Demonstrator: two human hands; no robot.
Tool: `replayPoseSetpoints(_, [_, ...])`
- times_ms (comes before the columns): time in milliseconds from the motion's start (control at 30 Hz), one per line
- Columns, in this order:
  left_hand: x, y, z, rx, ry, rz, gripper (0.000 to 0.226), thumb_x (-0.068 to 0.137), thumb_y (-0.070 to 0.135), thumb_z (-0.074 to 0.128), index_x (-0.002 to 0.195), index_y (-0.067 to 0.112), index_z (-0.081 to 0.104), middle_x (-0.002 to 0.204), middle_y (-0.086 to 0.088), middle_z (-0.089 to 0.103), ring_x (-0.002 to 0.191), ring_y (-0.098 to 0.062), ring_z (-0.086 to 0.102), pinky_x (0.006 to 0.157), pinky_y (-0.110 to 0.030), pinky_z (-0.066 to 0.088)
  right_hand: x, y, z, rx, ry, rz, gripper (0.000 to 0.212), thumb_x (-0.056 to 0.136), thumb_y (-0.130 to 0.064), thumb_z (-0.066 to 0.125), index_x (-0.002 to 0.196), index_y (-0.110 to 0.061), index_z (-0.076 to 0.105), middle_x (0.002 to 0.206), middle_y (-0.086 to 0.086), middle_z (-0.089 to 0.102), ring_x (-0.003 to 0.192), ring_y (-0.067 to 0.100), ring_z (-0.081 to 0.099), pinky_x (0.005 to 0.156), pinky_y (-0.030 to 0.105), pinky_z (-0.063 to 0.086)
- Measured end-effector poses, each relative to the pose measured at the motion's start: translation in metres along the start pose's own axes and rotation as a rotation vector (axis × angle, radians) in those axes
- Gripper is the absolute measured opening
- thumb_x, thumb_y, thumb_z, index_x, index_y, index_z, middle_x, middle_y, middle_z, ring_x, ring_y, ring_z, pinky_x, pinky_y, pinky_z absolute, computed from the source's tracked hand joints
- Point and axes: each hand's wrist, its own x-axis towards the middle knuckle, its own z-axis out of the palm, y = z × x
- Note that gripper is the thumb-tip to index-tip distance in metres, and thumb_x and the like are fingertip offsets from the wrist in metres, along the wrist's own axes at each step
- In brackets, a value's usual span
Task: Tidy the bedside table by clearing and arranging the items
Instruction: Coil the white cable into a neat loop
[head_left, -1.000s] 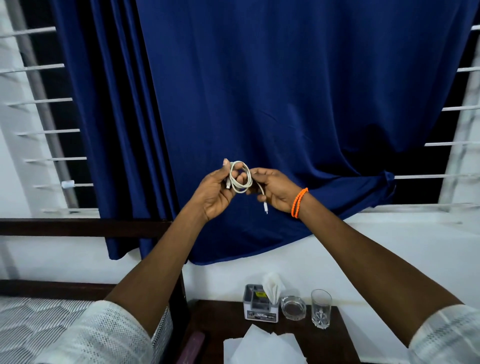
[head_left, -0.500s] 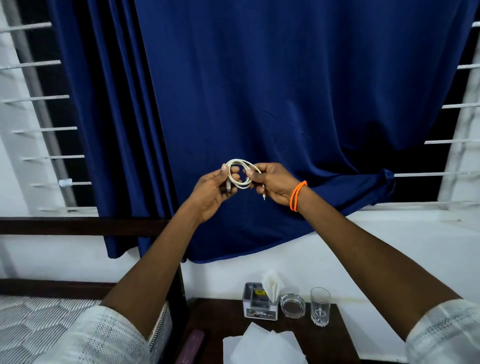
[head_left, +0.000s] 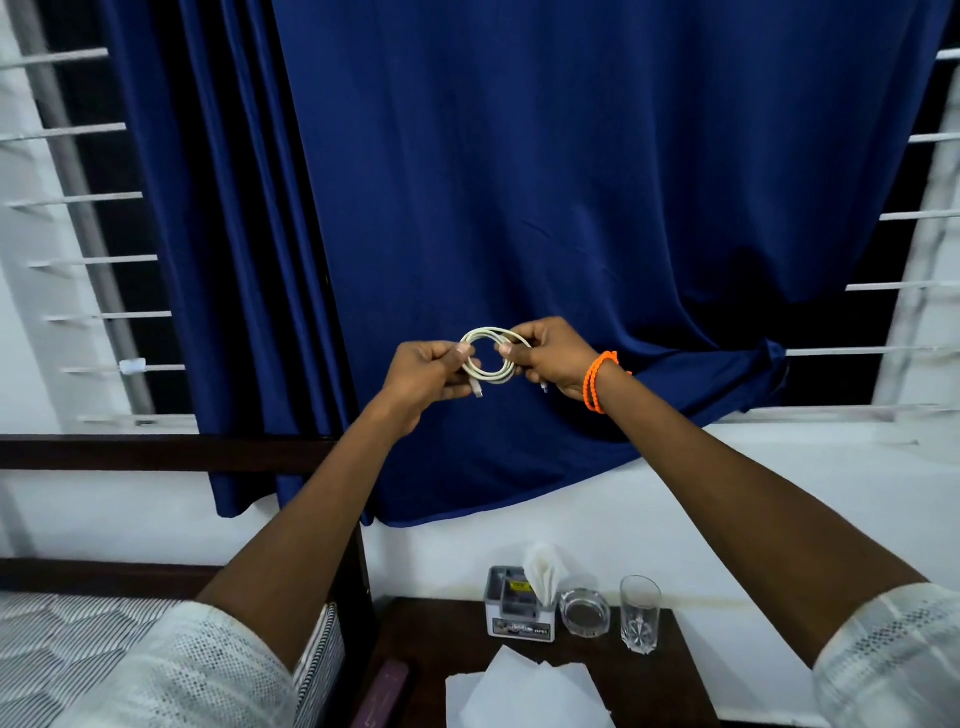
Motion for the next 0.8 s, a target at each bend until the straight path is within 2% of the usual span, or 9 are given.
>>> replayPoseSetpoints(100, [0.001,-0.002,0.000,-0.017,0.011,-0.008,0.025,0.101,0.025,0.064,0.107,0.003,0.075,0.099,-0.014,0.079,0.081,-0.023,0.074,0.073,-0.031,0.062,-0.001,0.002,-0.001,0.072,-0.056,0.057,0.020,0.096,-0.018,0.065,0.102,0.001,0.068,0.068,0.009,0.059,0.044,0.009,0.043,0.040,0.021,0.034])
replayPoseSetpoints(233, [0.001,-0.005,0.002,0.016,0.042,-0.017,0.024,0.103,0.025,0.061,0.103,0.005,0.075,0.102,-0.021,0.076,0.076,-0.020,0.069,0.061,-0.025,0.055,0.000,0.005,-0.002,0.137,-0.092,0.094,0.021,0.095,-0.018,0.066,0.105,0.000,0.068,0.073,0.012,0.060,0.051,0.012,0.044,0.043,0.022,0.034])
replayPoseSetpoints(367, [0.003,-0.007,0.008,-0.113,0.023,-0.063,0.019,0.105,0.012,0.055,0.109,0.001,0.070,0.111,-0.022,0.070,0.094,-0.030,0.072,0.075,-0.030,0.063,0.000,0.010,0.000,0.138,-0.097,0.104,0.022,0.095,-0.019,0.067,0.106,0.000,0.068,0.077,0.014,0.062,0.055,0.015,0.046,0.045,0.024,0.035])
replayPoseSetpoints(467, [0.003,-0.007,0.011,-0.178,0.018,-0.082,0.017,0.104,0.007,0.054,0.111,0.000,0.068,0.115,-0.022,0.069,0.104,-0.032,0.072,0.082,-0.034,0.063,-0.001,0.013,0.000,0.137,-0.079,0.111,0.026,0.095,-0.018,0.066,0.110,0.004,0.066,0.079,0.016,0.063,0.056,0.016,0.046,0.046,0.025,0.035])
replayPoseSetpoints(700, [0.004,-0.010,0.012,-0.134,-0.016,-0.019,0.017,0.103,0.009,0.057,0.110,0.001,0.071,0.107,-0.020,0.072,0.092,-0.028,0.074,0.081,-0.031,0.063,-0.002,0.016,-0.006,0.251,-0.105,0.149,0.023,0.091,-0.019,0.071,0.105,-0.001,0.070,0.081,0.012,0.067,0.070,0.021,0.050,0.049,0.023,0.037])
replayPoseSetpoints(800, [0.005,-0.009,0.010,-0.078,-0.038,0.016,0.017,0.104,0.009,0.056,0.107,0.005,0.072,0.098,-0.014,0.071,0.084,-0.024,0.074,0.082,-0.033,0.064,-0.005,0.013,-0.008,0.339,-0.155,0.163,0.016,0.092,-0.015,0.069,0.104,-0.004,0.070,0.079,0.007,0.067,0.070,0.015,0.057,0.048,0.019,0.039])
